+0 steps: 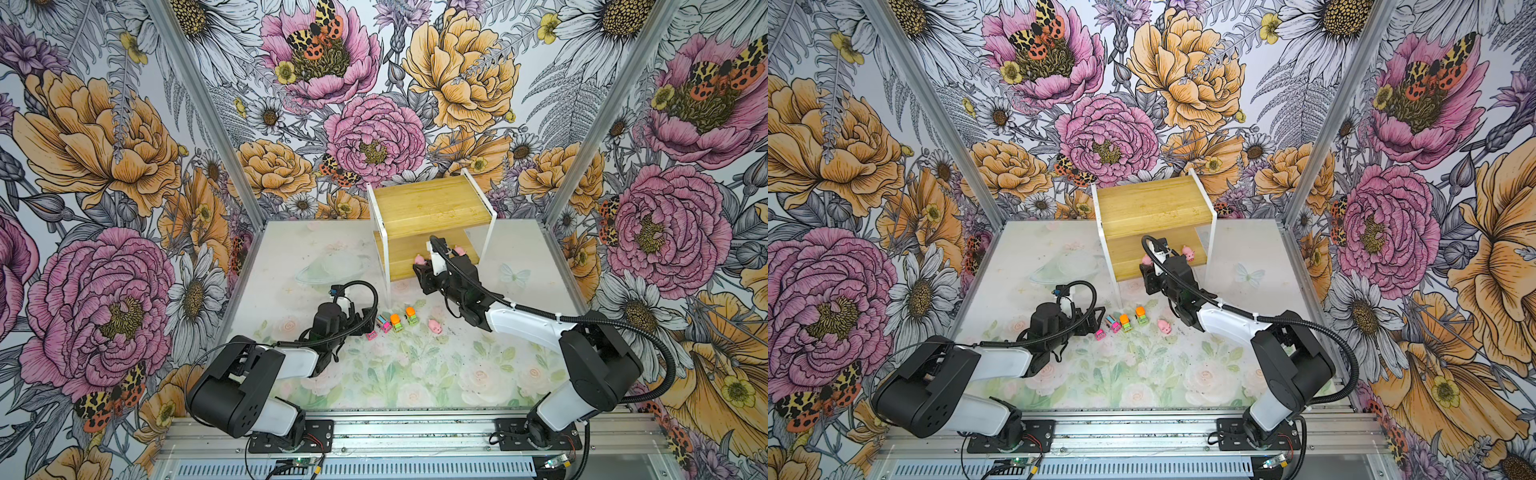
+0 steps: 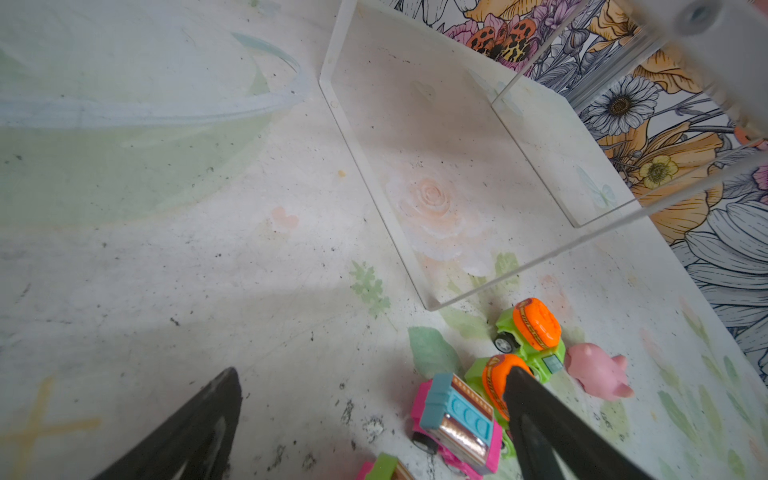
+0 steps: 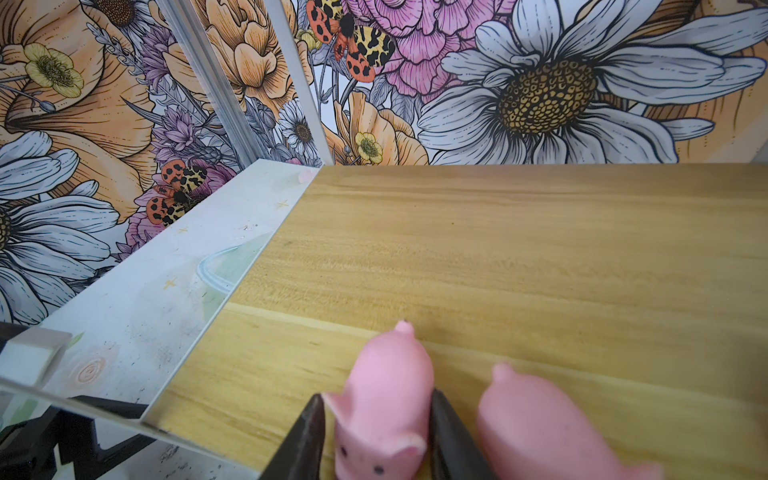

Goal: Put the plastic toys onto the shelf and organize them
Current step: 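Move the right gripper back down over the last pink pig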

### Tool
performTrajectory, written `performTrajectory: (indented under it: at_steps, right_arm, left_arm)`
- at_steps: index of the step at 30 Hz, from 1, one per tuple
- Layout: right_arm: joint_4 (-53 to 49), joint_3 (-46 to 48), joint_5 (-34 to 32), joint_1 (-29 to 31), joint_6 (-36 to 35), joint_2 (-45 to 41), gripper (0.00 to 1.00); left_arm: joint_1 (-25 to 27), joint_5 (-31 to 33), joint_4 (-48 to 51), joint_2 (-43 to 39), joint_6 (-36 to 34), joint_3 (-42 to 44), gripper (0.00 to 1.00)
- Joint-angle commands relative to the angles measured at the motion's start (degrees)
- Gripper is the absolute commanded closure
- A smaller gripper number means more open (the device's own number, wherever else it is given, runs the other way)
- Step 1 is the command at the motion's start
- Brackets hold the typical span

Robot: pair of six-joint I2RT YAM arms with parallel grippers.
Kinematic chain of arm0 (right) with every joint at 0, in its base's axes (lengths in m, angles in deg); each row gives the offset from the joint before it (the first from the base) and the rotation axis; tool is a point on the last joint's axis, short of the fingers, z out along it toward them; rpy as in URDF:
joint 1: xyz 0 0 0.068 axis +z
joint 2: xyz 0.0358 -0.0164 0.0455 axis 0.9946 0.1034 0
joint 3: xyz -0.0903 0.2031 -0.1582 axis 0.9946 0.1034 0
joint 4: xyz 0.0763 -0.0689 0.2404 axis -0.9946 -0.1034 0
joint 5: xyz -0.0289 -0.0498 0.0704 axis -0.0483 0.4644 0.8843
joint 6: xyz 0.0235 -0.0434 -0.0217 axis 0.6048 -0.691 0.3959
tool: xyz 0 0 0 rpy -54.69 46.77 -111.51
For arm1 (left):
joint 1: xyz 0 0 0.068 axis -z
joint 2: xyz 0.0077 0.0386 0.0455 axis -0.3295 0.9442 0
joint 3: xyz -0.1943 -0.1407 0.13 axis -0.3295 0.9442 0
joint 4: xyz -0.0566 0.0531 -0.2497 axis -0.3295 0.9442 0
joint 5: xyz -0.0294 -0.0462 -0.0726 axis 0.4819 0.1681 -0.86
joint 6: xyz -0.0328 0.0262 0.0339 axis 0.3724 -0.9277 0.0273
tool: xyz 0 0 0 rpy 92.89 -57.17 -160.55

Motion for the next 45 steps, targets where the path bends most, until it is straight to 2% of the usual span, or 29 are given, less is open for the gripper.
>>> performTrajectory:
  at_steps: [1, 12, 21, 25, 27, 29, 35, 45]
  right_arm:
    - [-0.8, -0.4, -0.8, 0.4, -1.2, -2.2, 0.56]
    - [-2.1, 4.3, 1.9, 0.4, -2.4, -9.2, 0.49]
    - [0.4, 19.9, 4.8, 0.4, 0.3, -21.5, 0.47]
    - [2.7, 26.7, 4.0, 2.1, 3.1, -21.9, 0.48]
    - [5.8, 30.2, 3.5, 2.8, 4.5, -21.6, 0.55]
    - [9.3, 33.6, 2.6, 3.6, 5.6, -21.5, 0.55]
    - [11.4, 38.7, 0.8, 4.4, 7.0, -22.6, 0.50]
    - [12.7, 39.2, -0.1, 5.2, 7.0, -19.1, 0.45]
  left_arm:
    - [-0.2, -1.7, -1.7, 0.5, 0.5, -0.7, 0.01]
    - [-0.3, -2.0, -1.8, 0.2, 0.5, -0.5, 0.01]
    - [-0.6, -2.7, -1.7, -0.2, 0.4, -0.4, 0.01]
    - [-0.8, -3.0, -1.5, -0.3, 0.4, -0.3, 0.01]
    - [-0.8, -3.2, -1.3, -0.4, 0.4, -0.3, 0.01]
    - [-0.7, -3.3, -1.3, -0.5, 0.5, -0.1, 0.01]
    - [-0.9, -3.3, -0.7, -1.2, 0.6, 0.2, 0.01]
    - [-0.8, -4.6, -0.4, -2.3, -0.3, 0.5, 0.01]
